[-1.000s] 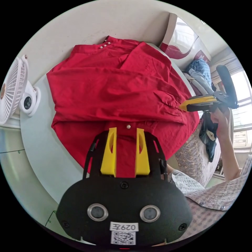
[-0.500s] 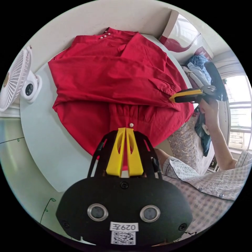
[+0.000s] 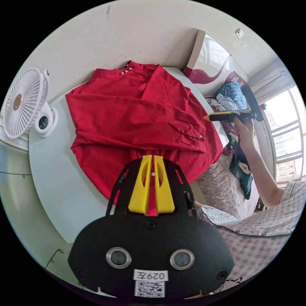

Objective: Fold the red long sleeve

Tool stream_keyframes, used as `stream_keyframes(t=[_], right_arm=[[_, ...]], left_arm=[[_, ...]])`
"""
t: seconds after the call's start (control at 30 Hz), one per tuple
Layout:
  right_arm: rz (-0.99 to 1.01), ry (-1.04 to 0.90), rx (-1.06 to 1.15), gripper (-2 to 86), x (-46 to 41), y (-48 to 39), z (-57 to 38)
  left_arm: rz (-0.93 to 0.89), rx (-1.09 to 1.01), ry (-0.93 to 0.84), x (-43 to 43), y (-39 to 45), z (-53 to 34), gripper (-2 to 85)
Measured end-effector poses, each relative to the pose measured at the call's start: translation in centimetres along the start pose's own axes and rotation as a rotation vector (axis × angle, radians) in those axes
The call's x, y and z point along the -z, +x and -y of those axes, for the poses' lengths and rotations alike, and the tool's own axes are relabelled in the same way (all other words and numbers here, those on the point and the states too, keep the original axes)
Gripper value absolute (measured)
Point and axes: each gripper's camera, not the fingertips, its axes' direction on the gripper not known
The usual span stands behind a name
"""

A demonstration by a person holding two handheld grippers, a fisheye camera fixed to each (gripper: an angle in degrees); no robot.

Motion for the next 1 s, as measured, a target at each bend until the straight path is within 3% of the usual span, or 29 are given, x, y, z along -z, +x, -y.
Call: stream_keyframes(t=[0.1,0.2,0.27,0.37,0.47,0.6,0.87,1.0], right_arm=[[-0.018,0.044,-0.074,-0.4,1.5,3.8,3.0],[0.069,0.050,-0.116,-0.5,1.5,7.4,5.4],[0.054,-0.035,-0.171,-0.6,0.4,10.2,6.3],[0.115,0.062,-0.274,-0.5,2.0,14.2,4.8],[-0.032,0.128,-0.271,-0.4,4.3,14.7,2.6],[0.098,0.077,-0.144,-0.4,5.0,14.2,-1.1],[0.215,0.017,-0.206,0.9,7.1,17.4,-16.1],[0.231,-0.035,-0.264,6.0,7.4,20.6,-21.3]], left_arm=[[-0.095,-0.081,-0.106,-3.9,0.9,1.9,-0.8],[-0.060,-0.107,-0.203,-7.3,1.5,2.3,-0.9],[-0.021,-0.100,-0.209,-7.7,1.1,1.6,-1.0],[-0.091,-0.066,-0.228,-7.0,-0.5,0.9,-0.9],[-0.096,-0.059,-0.269,-6.0,-1.8,0.3,-0.9],[-0.086,-0.017,-0.187,-2.5,-3.7,-1.7,-0.6],[-0.160,0.268,-0.069,2.7,-10.9,-12.3,10.5],[-0.219,0.414,0.060,4.6,-11.8,-18.7,12.2]])
